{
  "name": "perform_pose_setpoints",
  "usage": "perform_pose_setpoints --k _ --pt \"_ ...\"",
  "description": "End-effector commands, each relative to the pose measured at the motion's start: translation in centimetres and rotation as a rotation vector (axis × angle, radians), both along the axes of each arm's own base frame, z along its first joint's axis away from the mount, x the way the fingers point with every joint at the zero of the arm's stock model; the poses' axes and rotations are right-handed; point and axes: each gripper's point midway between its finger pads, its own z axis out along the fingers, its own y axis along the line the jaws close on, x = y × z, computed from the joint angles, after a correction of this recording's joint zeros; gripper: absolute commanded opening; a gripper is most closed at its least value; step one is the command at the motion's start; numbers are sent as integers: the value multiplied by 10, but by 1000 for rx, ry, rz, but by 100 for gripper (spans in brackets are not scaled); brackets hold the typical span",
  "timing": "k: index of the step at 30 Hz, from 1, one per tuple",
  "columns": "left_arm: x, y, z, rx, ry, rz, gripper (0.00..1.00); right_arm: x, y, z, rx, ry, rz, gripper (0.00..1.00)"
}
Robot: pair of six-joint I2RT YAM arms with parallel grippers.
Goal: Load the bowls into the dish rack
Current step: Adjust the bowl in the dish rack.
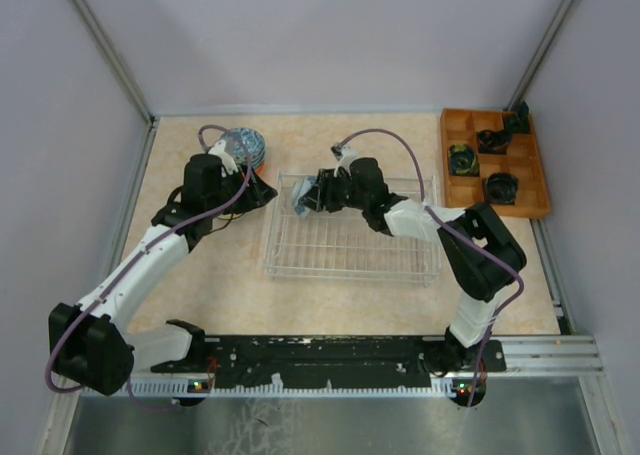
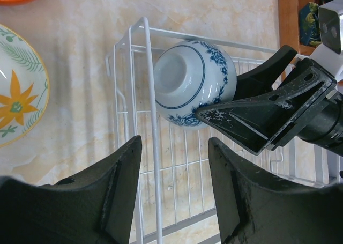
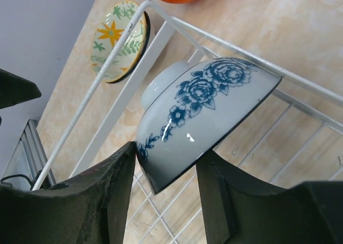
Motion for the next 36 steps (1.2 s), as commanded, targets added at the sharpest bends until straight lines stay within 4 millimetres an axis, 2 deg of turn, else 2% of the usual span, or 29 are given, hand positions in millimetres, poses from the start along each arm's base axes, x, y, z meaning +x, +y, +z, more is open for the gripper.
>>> perform_pose_setpoints --k 1,3,8,22,32,36 --pt "3 -2 5 -11 -11 -2 59 10 -5 7 -33 -35 -7 49" --pt "3 -2 5 -13 -8 -3 59 11 -3 7 -35 -34 2 50" --pt "3 -3 7 -16 -11 -4 59 9 2 8 -63 -43 20 63" --pt "4 -4 9 -14 -18 -9 59 18 4 31 -161 -125 -15 67" --pt "5 -3 11 -6 -27 -6 59 25 20 48 -176 -156 6 70" --pt "5 -2 11 -4 -29 -4 59 25 24 49 -178 -159 12 70"
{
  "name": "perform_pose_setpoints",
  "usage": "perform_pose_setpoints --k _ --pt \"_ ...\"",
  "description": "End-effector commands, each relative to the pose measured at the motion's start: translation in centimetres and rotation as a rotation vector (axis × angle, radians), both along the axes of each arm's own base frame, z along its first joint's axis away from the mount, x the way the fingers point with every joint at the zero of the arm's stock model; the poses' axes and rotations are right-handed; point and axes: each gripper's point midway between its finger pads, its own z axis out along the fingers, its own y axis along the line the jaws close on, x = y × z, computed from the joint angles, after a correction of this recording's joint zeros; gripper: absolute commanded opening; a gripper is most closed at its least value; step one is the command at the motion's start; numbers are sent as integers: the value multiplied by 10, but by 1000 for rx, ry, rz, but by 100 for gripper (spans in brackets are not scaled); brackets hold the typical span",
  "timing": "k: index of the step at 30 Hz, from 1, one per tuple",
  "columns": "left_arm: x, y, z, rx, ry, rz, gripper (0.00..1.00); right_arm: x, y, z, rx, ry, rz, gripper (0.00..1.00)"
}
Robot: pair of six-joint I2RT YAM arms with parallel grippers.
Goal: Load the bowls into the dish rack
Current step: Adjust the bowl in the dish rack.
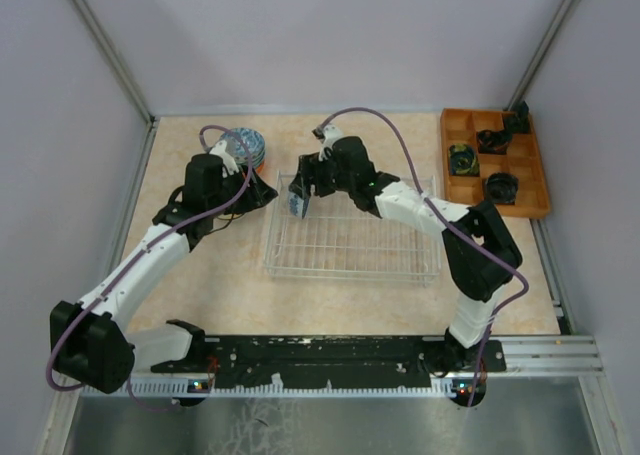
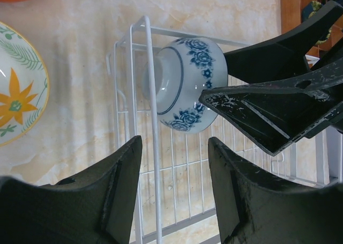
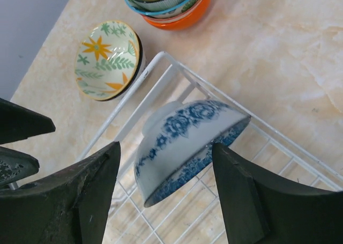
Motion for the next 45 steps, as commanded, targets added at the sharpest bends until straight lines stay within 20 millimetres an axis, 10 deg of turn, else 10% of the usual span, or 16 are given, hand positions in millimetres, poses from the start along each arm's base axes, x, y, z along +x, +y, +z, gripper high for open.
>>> perform_pose_setpoints --k 1,25,32,36,45 --pt "5 -2 15 -4 -41 -5 59 6 13 16 9 -56 17 70" --pt "4 -3 14 -8 -36 -10 59 -11 6 13 -20 -71 24 71" --pt "4 0 27 17 -57 -18 60 -34 -23 30 -101 -81 25 77" --pt "1 2 29 31 -53 -20 62 -52 -55 48 -148 -101 -21 98" --pt "-30 18 8 78 28 -6 64 -84 -107 54 -232 -37 -70 99"
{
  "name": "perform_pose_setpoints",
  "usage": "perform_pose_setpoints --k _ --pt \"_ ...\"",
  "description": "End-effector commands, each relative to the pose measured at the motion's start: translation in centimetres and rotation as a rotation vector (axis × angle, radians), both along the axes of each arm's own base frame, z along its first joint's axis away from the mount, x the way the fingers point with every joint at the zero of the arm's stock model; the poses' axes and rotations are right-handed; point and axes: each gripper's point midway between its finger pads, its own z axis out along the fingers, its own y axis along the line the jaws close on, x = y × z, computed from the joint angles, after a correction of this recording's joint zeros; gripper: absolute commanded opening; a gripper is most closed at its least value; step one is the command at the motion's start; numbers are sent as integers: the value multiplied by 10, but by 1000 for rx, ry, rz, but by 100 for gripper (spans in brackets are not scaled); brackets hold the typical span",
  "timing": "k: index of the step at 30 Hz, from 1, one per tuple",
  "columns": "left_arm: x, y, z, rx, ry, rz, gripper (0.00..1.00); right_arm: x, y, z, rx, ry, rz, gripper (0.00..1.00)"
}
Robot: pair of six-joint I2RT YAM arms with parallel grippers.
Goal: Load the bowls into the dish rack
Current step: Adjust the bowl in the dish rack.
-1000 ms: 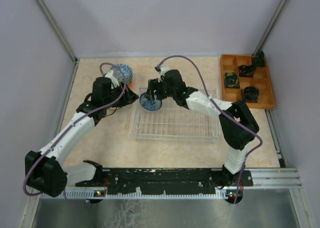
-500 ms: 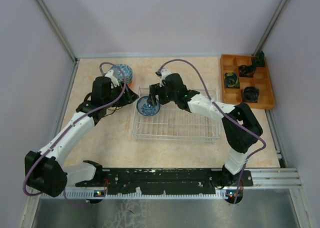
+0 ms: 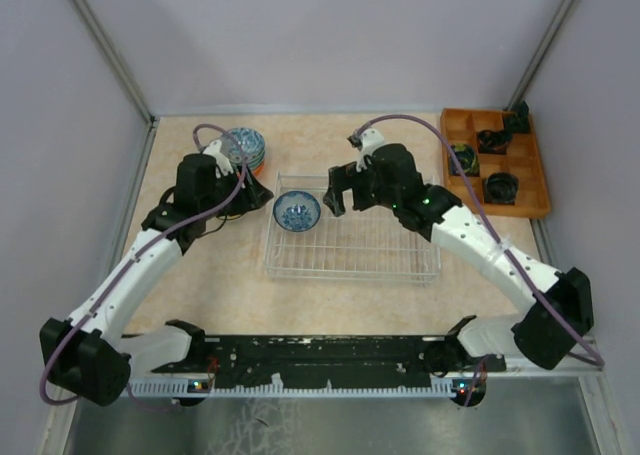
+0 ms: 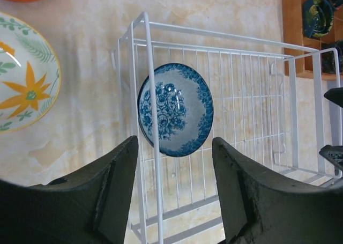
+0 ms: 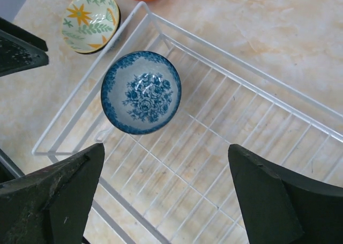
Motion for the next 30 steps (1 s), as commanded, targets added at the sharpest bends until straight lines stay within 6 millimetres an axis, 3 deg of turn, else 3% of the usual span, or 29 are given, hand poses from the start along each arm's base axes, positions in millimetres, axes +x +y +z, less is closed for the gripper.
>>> perform_pose_setpoints --k 1,11,16,18,23,30 --pt "-24 13 -13 55 61 9 64 -16 -10 -14 -63 67 40 99" --pt "-61 22 -50 53 138 14 64 -17 69 -27 -124 62 210 94" --pt "-72 18 -56 40 145 -8 62 -17 101 -35 -137 52 245 89" --pt "-76 14 -59 31 150 -26 61 -14 113 -51 -170 65 255 84" --pt "-90 -3 -73 17 172 -73 59 -12 131 -77 -233 80 258 64" --pt "-105 -29 -89 32 193 -123 51 -12 143 -99 -271 94 262 52"
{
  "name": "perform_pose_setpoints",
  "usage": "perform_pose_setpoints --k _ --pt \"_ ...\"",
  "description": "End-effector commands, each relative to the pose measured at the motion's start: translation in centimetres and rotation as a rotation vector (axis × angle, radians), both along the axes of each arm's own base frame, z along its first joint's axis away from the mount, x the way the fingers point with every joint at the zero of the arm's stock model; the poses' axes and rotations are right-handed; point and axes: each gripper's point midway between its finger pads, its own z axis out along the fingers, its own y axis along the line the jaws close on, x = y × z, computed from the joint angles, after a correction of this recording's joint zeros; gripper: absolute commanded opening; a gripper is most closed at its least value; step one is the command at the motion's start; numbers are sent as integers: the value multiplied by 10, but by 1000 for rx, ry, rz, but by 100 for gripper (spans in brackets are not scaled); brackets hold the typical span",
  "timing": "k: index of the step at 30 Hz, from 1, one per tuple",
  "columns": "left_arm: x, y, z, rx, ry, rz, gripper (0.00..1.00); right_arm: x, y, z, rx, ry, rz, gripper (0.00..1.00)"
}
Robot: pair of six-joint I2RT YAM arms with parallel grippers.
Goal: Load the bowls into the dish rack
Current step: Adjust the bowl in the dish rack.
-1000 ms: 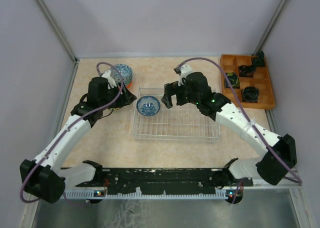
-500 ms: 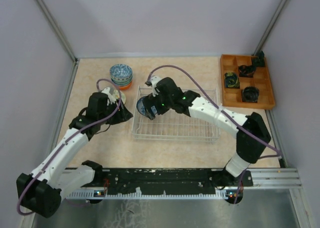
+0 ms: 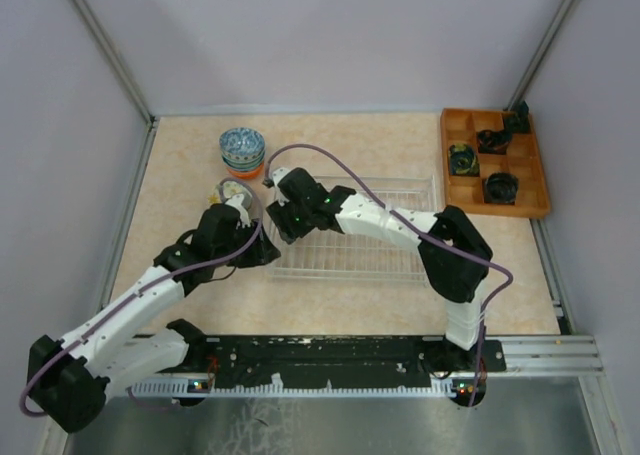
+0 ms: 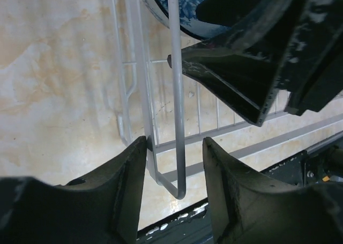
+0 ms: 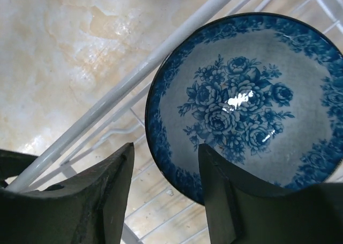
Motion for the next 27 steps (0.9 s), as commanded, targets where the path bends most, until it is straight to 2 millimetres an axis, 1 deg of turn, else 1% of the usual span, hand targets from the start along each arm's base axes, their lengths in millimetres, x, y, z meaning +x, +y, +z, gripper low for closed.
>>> perform_pose_setpoints --k 1,5,8,10,14,15,16,18,20,22,24,26,27 --pt "0 -14 -3 -16 -8 1 49 12 21 22 39 -78 5 50" --pt "-3 -22 -2 -28 -12 -14 42 13 18 13 14 -88 -12 44" --pt "-5 -29 0 -28 -13 -25 40 15 14 10 -1 -98 -31 30" --pt "-8 -33 1 -25 -11 -34 39 14 10 9 -8 -103 -40 23" --pt "-11 -38 5 -25 -16 -36 39 12 2 20 10 -120 -61 6" --pt "-12 -39 7 -27 -19 -36 39 12 0 24 13 -125 -68 1" --pt "-12 -40 9 -29 -20 -39 39 12 -2 28 17 -128 -74 0" --pt "-13 -44 13 -33 -26 -44 40 13 -6 38 43 -133 -87 0" --pt "-13 -46 18 -27 -33 -46 44 15 -9 52 87 -128 -96 0" --pt "-12 -45 25 -17 -46 -39 47 17 -12 73 153 -120 -99 0" --pt "-8 -43 36 -14 -72 -32 50 19 -13 90 222 -98 -92 0" --pt "-5 -40 50 -8 -101 -21 53 23 -15 100 273 -68 -99 0" --pt "-3 -39 57 -3 -117 -13 54 26 -18 110 310 -61 -101 0"
